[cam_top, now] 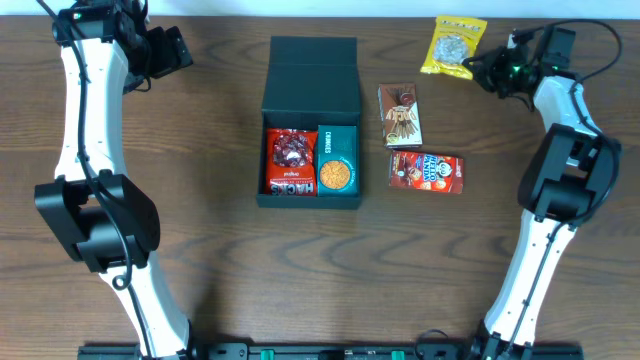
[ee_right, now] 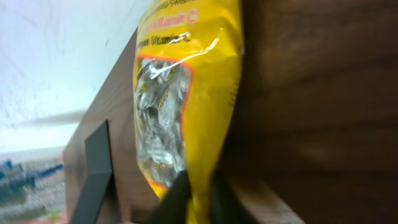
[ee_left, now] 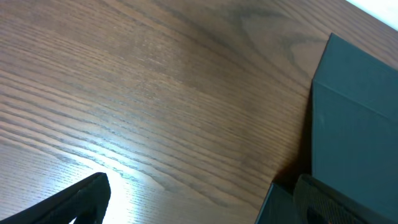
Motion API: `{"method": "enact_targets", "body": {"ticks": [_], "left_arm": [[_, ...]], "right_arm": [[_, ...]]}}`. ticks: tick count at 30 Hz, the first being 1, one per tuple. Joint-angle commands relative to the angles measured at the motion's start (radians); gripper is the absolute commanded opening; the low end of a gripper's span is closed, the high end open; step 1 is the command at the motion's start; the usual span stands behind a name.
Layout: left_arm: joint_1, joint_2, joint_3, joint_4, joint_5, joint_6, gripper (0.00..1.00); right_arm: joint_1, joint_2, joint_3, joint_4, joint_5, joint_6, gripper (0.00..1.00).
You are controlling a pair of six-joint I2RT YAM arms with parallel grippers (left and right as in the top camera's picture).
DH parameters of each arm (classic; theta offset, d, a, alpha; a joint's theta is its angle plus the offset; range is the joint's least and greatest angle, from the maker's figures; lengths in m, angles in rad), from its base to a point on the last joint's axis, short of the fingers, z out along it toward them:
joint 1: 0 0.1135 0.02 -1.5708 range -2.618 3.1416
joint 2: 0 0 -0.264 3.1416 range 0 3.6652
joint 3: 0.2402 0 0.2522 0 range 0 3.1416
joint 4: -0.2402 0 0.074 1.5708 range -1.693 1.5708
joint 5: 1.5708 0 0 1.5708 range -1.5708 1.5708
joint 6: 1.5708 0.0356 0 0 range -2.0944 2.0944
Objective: Pack container
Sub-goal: 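Move the right gripper to the yellow candy bag and grasp it, then carry the yellow bag with the right gripper into the black box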
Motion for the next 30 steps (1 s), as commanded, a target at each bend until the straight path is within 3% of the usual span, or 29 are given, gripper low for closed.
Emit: {"method": "enact_targets", "body": {"ticks": [1, 7, 11, 20, 30], "left_arm": [[0.003, 0.000, 0.019, 0.002, -0.001, -0.011, 0.95], [0.003, 0.000, 0.019, 0.002, -0.017, -0.011, 0.95], [0.003, 0.000, 0.019, 0.002, -0.031, -0.010, 0.95], [0.007, 0.000, 0.019, 0.002, -0.031, 0.013, 0.95], [0.007, 0.000, 0.019, -0.008, -0.031, 0.035, 0.95]], "right_arm": [[0.002, 0.014, -0.003, 0.016, -0.003, 0.018, 0.01], [0.000, 0.014, 0.117, 0.037, -0.156, 0.028, 0.02], [0.034, 0.014, 0.296, -0.065, -0.230, 0.005, 0.02], [0.224, 0.013, 0.661, -0.502, -0.322, -0.132, 0.02], [0.438, -0.001, 0.794, -1.052, -0.269, -0.455, 0.02]]}}
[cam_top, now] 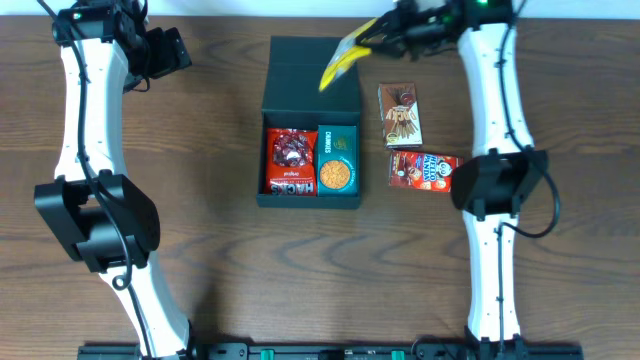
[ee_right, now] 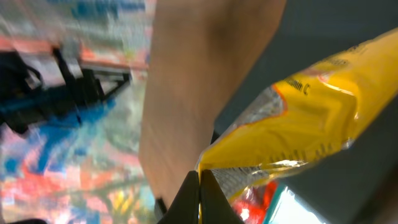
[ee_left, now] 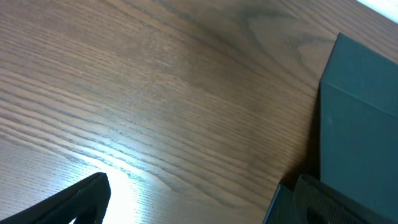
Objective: Pack container
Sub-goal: 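Carry the yellow bag with the right gripper into the black box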
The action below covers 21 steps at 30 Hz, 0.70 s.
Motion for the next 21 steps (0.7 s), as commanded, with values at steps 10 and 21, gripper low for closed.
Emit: {"method": "enact_targets", "body": {"ticks": [10, 21], "left_arm": [[0.007, 0.000, 0.019, -0.037, -0.006, 0.045, 0.96], [0.007, 0.000, 0.019, -0.068, -0.006, 0.045, 0.95]], "right_arm": [[0.182, -0.020, 0.032, -0.250, 0.035, -0.265, 0.02], [0.264, -0.020, 0.034, -0.249, -0.066, -0.270, 0.02]]}}
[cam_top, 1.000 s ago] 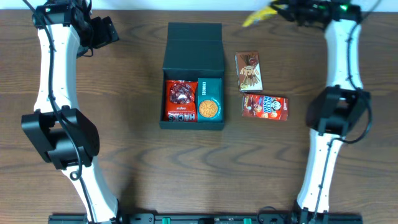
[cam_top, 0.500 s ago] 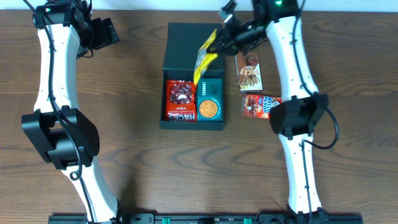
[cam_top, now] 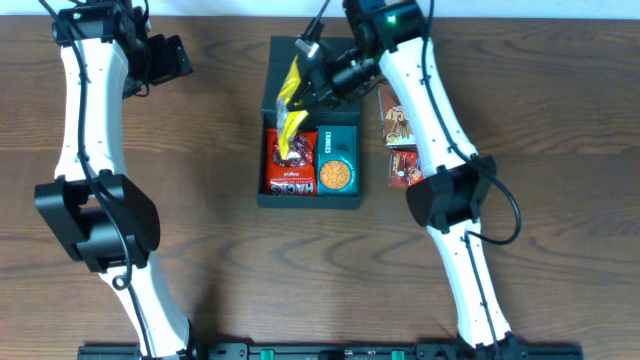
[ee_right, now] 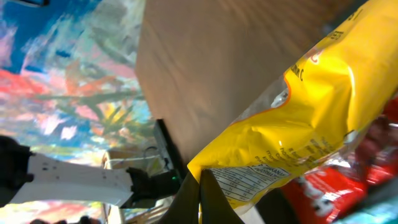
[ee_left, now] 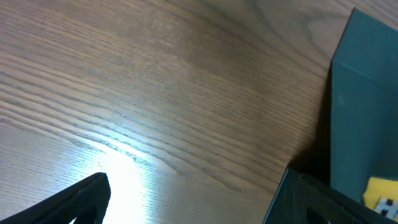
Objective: Pack container
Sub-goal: 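Carry the yellow bag with the right gripper into the black box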
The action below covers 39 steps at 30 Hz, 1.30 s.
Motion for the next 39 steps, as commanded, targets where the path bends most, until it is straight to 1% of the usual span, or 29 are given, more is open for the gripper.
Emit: {"method": "enact_targets", "body": {"ticks": [1, 3, 5, 10, 13, 17, 27, 30, 33, 39], "left_arm": [[0.007, 0.000, 0.019, -0.009, -0.006, 0.019, 0.95], [0.007, 0.000, 0.019, -0.009, -0.006, 0.019, 0.95], [0.007, 0.000, 0.019, -0.009, -0.006, 0.019, 0.95], [0.007, 0.000, 0.019, -0.009, -0.006, 0.023, 0.95], [0.007, 0.000, 0.019, -0.007, -0.006, 0.027, 0.96], [0.007, 0.000, 0.019, -0.003, -0.006, 0.027, 0.95], [0.007, 0.000, 0.019, -0.006, -0.006, 0.026, 0.95], [0.007, 0.000, 0.019, -0.008, -0.006, 0.026, 0.95], [0.006, 0.000, 0.019, -0.013, -0.005, 0.026, 0.95], [0.006, 0.000, 0.019, -0.021, -0.005, 0.026, 0.95]], "right_arm": [[0.010, -0.020, 0.026, -0.017, -0.067, -0.027, 0.02], [0.010, -0.020, 0.026, -0.037, -0.045, -0.034, 0.02], [0.010, -0.020, 0.025, -0.064, 0.027, -0.033, 0.02], [0.012, -0.020, 0.016, -0.064, 0.108, 0.001, 0.02], [0.016, -0.019, 0.003, -0.064, 0.206, 0.035, 0.02], [0.018, -0.019, -0.039, -0.064, 0.250, 0.039, 0.02], [0.018, -0.019, -0.218, -0.064, 0.212, 0.019, 0.02], [0.014, -0.019, -0.243, -0.064, 0.208, 0.036, 0.02], [0.012, -0.019, -0.257, -0.064, 0.159, 0.038, 0.02], [0.007, -0.019, -0.258, -0.064, 0.146, 0.038, 0.02]]}}
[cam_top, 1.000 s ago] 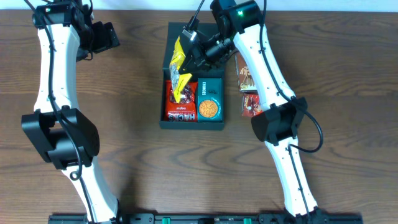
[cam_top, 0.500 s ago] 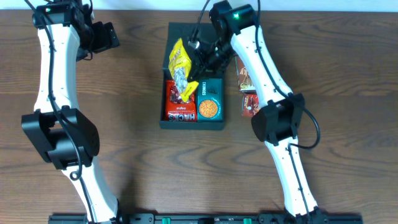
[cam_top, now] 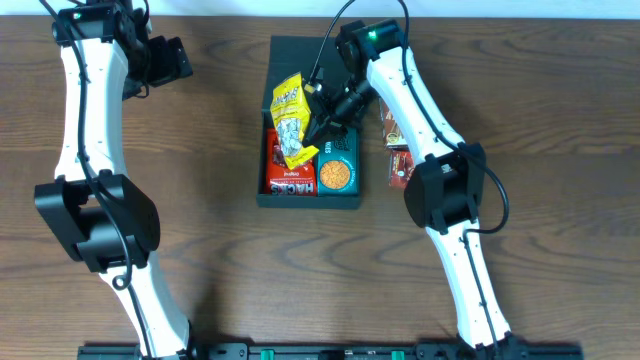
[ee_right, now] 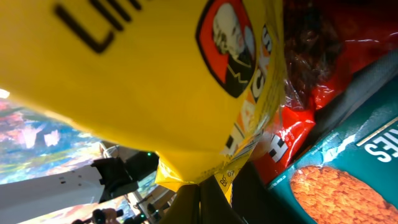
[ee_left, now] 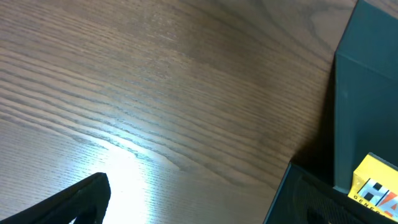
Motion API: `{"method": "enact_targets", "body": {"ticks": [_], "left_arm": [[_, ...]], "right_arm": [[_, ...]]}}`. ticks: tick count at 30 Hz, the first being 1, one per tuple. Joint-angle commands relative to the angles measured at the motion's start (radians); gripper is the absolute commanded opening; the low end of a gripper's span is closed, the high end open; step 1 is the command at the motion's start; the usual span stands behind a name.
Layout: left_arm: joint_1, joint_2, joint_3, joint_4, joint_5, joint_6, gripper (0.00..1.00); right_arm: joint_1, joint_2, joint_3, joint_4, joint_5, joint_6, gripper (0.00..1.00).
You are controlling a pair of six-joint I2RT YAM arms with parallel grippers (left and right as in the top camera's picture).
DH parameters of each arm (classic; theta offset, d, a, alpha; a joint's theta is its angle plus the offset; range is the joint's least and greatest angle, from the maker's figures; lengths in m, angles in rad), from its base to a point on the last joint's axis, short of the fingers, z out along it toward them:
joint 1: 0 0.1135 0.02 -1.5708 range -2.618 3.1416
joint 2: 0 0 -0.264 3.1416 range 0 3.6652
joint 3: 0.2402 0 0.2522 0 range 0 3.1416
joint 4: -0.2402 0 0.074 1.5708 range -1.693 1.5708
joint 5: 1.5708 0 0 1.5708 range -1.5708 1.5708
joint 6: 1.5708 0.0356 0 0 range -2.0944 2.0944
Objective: Pack container
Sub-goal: 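Carry the yellow bag with the right gripper into the black box, then push the yellow bag down into the box with the right gripper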
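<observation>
The dark green container (cam_top: 266, 140) lies open mid-table, its lid (cam_top: 313, 58) folded back. Inside are a red snack pack (cam_top: 288, 178) and a teal cookie box (cam_top: 337, 170). My right gripper (cam_top: 318, 132) is shut on the edge of a yellow snack bag (cam_top: 290, 115), which hangs over the red pack's side of the container. In the right wrist view the yellow bag (ee_right: 137, 74) fills the frame above the gripper (ee_right: 200, 190), with the red pack (ee_right: 305, 81) and teal box (ee_right: 348, 177) beyond. My left gripper (cam_top: 168, 58) is open over bare table at the far left, nothing between its fingers (ee_left: 74, 200).
A brown snack box (cam_top: 392, 128) and a red snack box (cam_top: 400, 170) lie right of the container, both partly hidden by my right arm. The left wrist view shows the container's wall (ee_left: 367, 87) and a corner of the yellow bag (ee_left: 376, 186).
My right gripper has moved lower and a little right with the yellow bag, which now faces up over the red pack. The left arm has hardly moved.
My right gripper was shut on the yellow bag lying at the table's far right back. Then it held the bag in the air beside the lid, then over the container's left half, and now low over the red pack.
</observation>
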Motion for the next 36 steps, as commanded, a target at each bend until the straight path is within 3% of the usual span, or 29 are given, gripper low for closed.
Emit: {"method": "enact_targets", "body": {"ticks": [1, 13, 22, 27, 36], "left_arm": [[0.006, 0.000, 0.019, -0.005, -0.005, 0.010, 0.95], [0.006, 0.000, 0.019, -0.005, -0.006, 0.010, 0.95], [0.006, 0.000, 0.019, -0.005, -0.006, 0.010, 0.96], [0.006, 0.000, 0.019, -0.010, -0.005, 0.010, 0.95], [0.006, 0.000, 0.019, -0.014, -0.006, 0.011, 0.95]], "right_arm": [[-0.003, -0.019, -0.006, -0.003, -0.037, 0.007, 0.02], [0.005, -0.026, -0.010, -0.004, -0.037, 0.005, 0.01], [0.009, -0.227, -0.270, -0.003, 0.056, -0.048, 0.02], [0.034, -0.227, -0.297, -0.003, -0.053, -0.102, 0.02], [0.041, -0.205, -0.303, 0.035, 0.005, -0.085, 0.02]]}}
